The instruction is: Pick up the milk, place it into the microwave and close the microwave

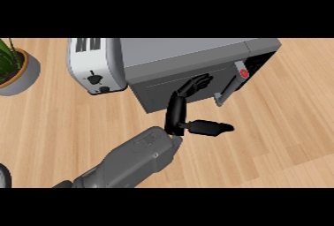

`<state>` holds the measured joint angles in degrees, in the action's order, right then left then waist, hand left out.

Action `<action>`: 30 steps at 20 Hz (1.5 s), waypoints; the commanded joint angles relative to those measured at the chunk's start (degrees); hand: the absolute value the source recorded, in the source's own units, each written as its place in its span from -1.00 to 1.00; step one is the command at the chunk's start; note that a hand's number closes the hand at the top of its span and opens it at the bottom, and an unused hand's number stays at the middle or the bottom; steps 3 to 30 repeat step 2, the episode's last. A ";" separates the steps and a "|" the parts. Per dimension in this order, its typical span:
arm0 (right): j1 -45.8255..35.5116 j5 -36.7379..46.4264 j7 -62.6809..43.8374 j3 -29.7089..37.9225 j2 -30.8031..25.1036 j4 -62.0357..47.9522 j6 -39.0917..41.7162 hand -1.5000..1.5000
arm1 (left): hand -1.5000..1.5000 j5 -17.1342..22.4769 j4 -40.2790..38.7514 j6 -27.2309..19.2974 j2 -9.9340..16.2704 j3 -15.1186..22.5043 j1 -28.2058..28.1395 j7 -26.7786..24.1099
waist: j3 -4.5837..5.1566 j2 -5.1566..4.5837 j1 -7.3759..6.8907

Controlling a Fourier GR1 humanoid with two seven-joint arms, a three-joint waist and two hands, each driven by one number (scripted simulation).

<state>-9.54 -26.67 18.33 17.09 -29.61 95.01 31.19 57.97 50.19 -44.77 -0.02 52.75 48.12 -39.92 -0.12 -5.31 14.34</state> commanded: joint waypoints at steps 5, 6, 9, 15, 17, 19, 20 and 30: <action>-2.33 -2.69 -1.14 1.01 -2.10 -3.05 1.81 -1.00 | -1.00 2.21 -5.01 -1.26 0.02 -3.52 3.72 0.37 | 0.11 -0.78 0.70; -2.33 -2.69 -1.14 1.01 -2.10 -3.05 1.81 -1.00 | -1.00 2.21 -5.01 -1.26 0.02 -3.52 3.72 0.37 | 0.11 -0.78 0.70; -2.33 -2.69 -1.14 1.01 -2.10 -3.05 1.81 -1.00 | -1.00 2.21 -5.01 -1.26 0.02 -3.52 3.72 0.37 | 0.11 -0.78 0.70; -2.33 -2.69 -1.14 1.01 -2.10 -3.05 1.81 -1.00 | -1.00 2.21 -5.01 -1.26 0.02 -3.52 3.72 0.37 | 0.11 -0.78 0.70; -2.33 -2.69 -1.14 1.01 -2.10 -3.05 1.81 -1.00 | -1.00 2.21 -5.01 -1.26 0.02 -3.52 3.72 0.37 | 0.11 -0.78 0.70; -2.33 -2.69 -1.14 1.01 -2.10 -3.05 1.81 -1.00 | -1.00 2.21 -5.01 -1.26 0.02 -3.52 3.72 0.37 | 0.11 -0.78 0.70; -2.33 -2.69 -1.14 1.01 -2.10 -3.05 1.81 -1.00 | -1.00 2.21 -5.01 -1.26 0.02 -3.52 3.72 0.37 | 0.11 -0.78 0.70; -2.33 -2.69 -1.14 1.01 -2.10 -3.05 1.81 -1.00 | -1.00 2.21 -5.01 -1.26 0.02 -3.52 3.72 0.37 | 0.11 -0.78 0.70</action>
